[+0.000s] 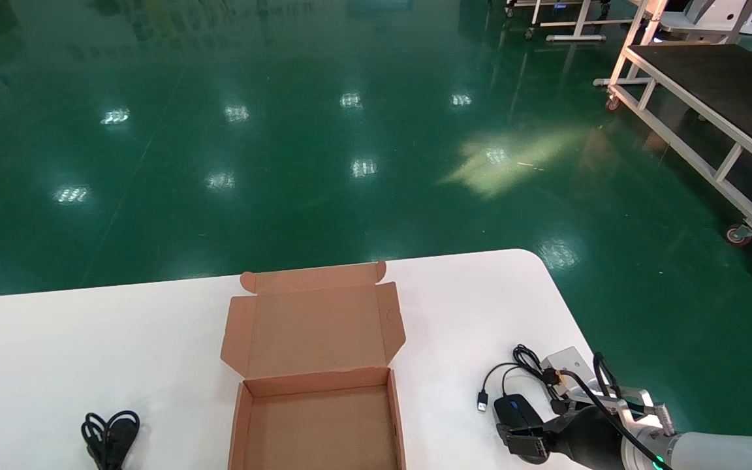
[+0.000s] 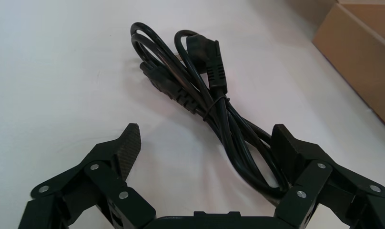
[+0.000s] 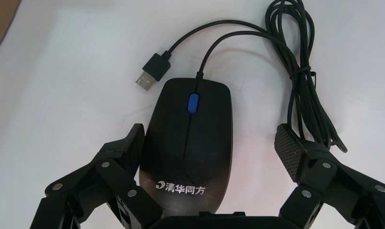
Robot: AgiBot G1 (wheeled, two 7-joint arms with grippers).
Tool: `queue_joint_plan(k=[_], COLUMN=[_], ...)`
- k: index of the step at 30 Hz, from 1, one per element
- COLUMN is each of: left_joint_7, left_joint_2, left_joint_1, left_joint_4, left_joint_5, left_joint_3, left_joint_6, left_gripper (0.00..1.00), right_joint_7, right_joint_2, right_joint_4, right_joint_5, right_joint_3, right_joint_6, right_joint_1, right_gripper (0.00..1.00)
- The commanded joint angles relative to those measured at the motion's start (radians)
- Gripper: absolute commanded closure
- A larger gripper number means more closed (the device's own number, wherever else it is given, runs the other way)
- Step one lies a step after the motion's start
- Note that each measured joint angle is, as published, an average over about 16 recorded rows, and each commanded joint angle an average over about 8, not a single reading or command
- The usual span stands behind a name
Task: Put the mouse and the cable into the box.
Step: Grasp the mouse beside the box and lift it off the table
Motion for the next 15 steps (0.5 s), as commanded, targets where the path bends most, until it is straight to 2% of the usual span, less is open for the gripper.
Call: queue_joint_plan(k=[1, 3, 6, 9, 10, 12, 15], left_joint_7=[0.005, 0.007, 0.010, 0.012, 0.012, 0.013, 0.014], left_joint_2=[0.003, 0.005, 0.006, 0.007, 0.008, 0.008, 0.008], left_joint_1=[0.002, 0.004, 0.005, 0.006, 0.006, 0.006, 0.006], left_joint_4=[-0.002, -0.003, -0.004, -0.004, -0.004, -0.005, -0.005], left_joint_5=[-0.002, -0.003, -0.004, -0.004, -0.004, -0.005, -0.005], left_joint_3=[0.000, -0.001, -0.001, -0.001, -0.001, -0.001, -0.001], left_joint_6=[-0.010, -0.014, -0.019, -0.023, -0.023, -0.025, -0.025], left_gripper=[0.36, 0.61, 0.97, 1.00, 1.00, 1.00, 1.00], right_joint_7=[0.001, 0.001, 0.002, 0.002, 0.002, 0.002, 0.002], right_joint_2=[0.000, 0.000, 0.000, 0.000, -0.001, -0.001, -0.001], right_joint_4=[0.000, 0.000, 0.000, 0.000, 0.000, 0.000, 0.000], right_joint_5=[-0.001, -0.001, -0.001, -0.001, -0.001, -0.002, -0.002], right_joint_3=[0.000, 0.000, 0.000, 0.000, 0.000, 0.000, 0.000], right_joint_6=[0.000, -0.001, -0.001, -0.001, -0.001, -0.001, -0.001], right_joint_1=[0.000, 0.001, 0.001, 0.001, 0.001, 0.001, 0.001], right_gripper=[0.00, 0.12, 0.47, 0.85, 0.93, 1.00, 1.00])
